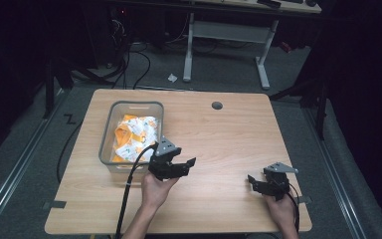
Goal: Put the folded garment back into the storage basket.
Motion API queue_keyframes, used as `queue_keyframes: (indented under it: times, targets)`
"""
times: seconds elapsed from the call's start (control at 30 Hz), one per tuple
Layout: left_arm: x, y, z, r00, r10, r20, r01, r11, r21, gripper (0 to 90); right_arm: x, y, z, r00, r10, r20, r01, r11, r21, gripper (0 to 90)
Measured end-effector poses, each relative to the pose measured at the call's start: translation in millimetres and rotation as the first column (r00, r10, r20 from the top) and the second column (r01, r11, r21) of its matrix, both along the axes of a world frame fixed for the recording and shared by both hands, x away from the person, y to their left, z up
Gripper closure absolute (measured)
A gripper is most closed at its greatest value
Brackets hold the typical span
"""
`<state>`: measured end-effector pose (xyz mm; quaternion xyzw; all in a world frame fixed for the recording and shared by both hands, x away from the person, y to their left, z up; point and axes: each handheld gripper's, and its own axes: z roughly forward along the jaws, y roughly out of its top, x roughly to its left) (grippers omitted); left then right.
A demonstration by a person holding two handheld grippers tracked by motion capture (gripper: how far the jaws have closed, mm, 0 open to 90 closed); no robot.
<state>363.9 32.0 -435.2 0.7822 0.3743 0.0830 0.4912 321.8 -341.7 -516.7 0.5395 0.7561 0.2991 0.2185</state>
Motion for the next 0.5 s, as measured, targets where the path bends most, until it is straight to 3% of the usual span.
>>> queue_keyframes:
  times: [0.5]
  targets:
    - [-6.5,-9.4,-16.6,0.9999,-0.003,-0.01,0.003,0.9996,0.029,35.2,0.0,0.0,0.0,1.0,0.0,0.0,0.0,1.0,0.0,27.7]
